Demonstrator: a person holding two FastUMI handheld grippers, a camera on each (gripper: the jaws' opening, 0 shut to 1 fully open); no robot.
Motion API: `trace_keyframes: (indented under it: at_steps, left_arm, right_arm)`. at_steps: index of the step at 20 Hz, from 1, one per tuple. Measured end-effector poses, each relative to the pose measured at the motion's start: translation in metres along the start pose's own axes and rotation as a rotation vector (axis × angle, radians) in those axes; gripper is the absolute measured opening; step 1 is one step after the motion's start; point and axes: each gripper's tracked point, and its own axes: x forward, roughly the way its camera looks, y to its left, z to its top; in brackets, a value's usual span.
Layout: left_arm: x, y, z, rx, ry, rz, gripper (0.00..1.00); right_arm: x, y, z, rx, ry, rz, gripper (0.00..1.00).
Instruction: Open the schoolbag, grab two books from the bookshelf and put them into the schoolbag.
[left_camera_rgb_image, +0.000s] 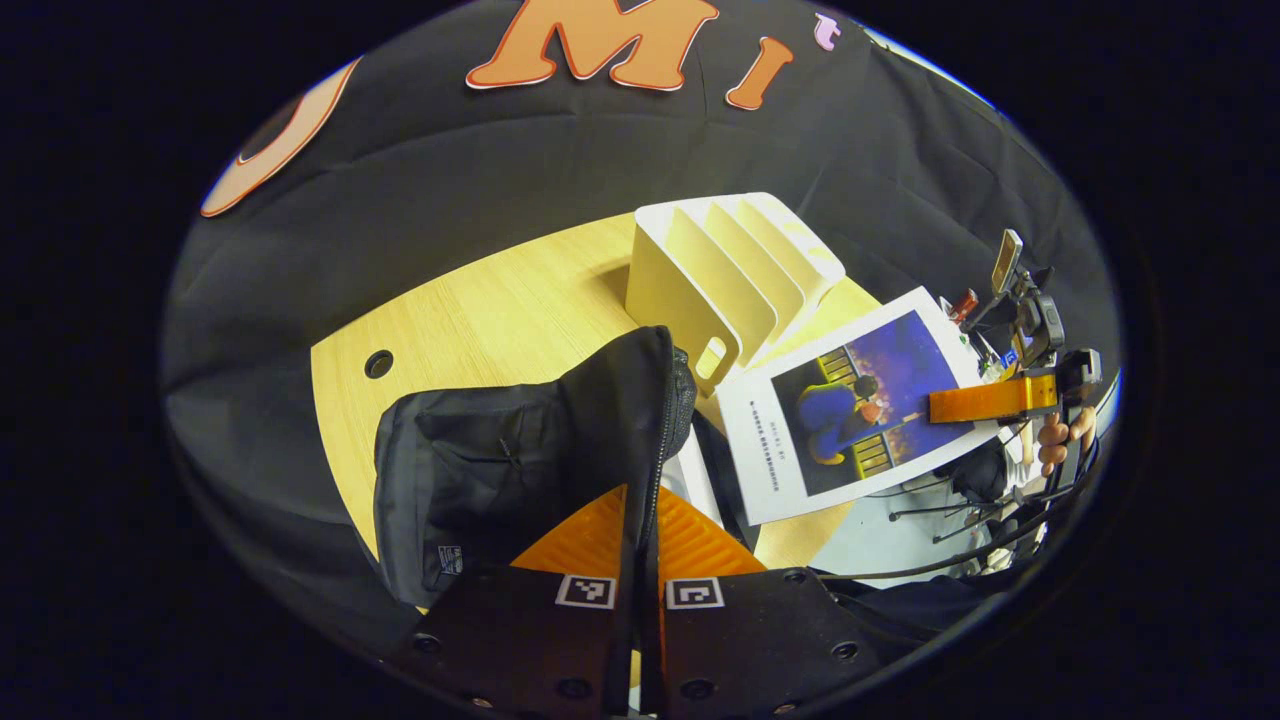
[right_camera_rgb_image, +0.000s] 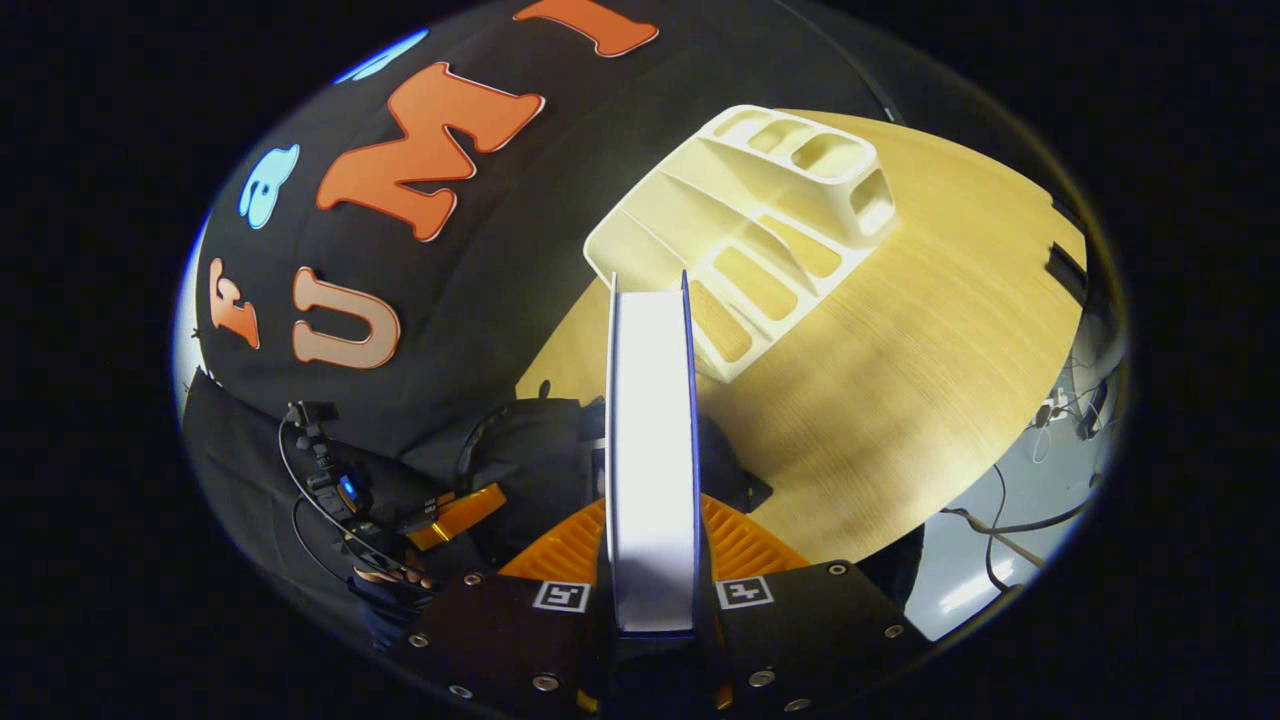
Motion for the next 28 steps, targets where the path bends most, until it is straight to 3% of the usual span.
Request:
trace_keyframes:
  at_steps: [9, 17, 21, 28]
  left_arm:
    - [-0.002, 0.003, 0.002, -0.013, -0.016, 0.008, 0.04]
    - [-0.003, -0.001, 0.005, -0.016, -0.026, -0.005, 0.05]
    - [-0.004, -0.004, 0.006, -0.013, -0.035, -0.016, 0.05]
    - [-0.005, -0.01, 0.01, -0.002, -0.044, -0.03, 0.05]
  right_arm:
    - [0.068, 0.035, -0.025, 0.005, 0.013, 0.135, 0.31]
    - [0.119, 0.051, -0.052, 0.018, -0.02, 0.172, 0.31]
    - [0.143, 0.056, -0.063, 0.092, -0.022, 0.201, 0.31]
    - [0.163, 0.071, -0.077, 0.044, -0.024, 0.232, 0.31]
